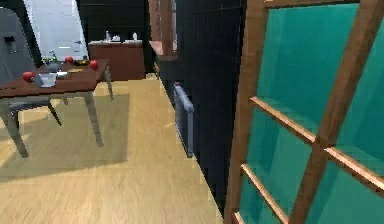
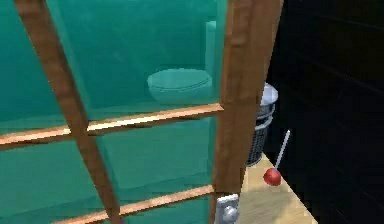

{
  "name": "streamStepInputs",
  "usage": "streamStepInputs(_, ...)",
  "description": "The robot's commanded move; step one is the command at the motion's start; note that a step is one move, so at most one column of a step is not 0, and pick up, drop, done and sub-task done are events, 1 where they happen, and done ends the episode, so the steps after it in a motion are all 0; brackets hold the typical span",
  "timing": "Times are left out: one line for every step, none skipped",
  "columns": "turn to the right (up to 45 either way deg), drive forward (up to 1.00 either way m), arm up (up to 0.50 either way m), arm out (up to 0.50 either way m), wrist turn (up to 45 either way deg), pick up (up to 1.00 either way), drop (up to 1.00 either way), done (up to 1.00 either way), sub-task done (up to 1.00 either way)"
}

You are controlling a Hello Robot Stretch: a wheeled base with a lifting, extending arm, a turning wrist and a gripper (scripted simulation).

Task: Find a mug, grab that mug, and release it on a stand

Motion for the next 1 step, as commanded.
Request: streamStepInputs(-45.0, 0.00, 0.00, 0.00, 0.0, 0.00, 0.00, 0.00, 0.00)
